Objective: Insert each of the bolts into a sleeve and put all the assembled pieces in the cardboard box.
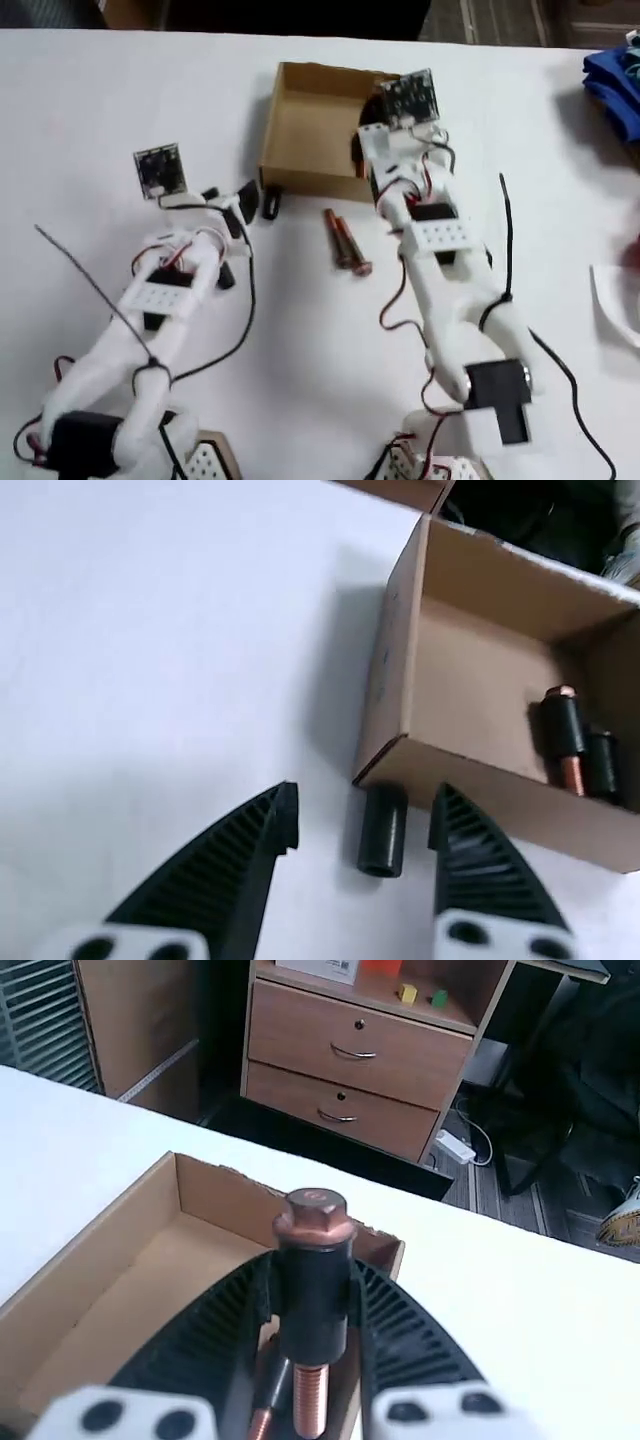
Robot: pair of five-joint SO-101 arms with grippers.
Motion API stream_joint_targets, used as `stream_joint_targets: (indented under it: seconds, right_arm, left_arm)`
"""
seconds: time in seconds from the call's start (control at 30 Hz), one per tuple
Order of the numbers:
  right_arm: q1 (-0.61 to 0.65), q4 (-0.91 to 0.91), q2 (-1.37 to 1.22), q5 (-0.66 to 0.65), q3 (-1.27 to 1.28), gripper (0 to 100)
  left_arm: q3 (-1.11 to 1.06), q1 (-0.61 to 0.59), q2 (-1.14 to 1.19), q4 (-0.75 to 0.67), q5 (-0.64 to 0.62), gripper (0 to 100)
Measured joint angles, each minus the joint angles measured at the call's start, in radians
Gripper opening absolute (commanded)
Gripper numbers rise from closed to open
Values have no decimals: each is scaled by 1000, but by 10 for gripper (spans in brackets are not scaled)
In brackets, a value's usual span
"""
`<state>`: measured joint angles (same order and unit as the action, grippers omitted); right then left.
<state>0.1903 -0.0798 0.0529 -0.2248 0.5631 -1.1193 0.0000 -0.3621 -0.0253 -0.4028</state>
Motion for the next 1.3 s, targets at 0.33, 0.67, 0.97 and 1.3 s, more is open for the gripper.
stream_joint_targets:
  seconds: [0.33,0.67,0.97,1.3]
  right_arm:
    - [37,95,-287,150,-338,20]
    - [72,362,-644,166,-770,20]
    - [72,681,-760,321,-1051,20]
    - [72,835,-802,327,-1091,20]
  left_arm:
    - [6,-3,48,-12,0,226]
    - [3,-92,48,-29,0,226]
    - [3,-92,48,-66,0,226]
    - [3,-91,48,-66,0,226]
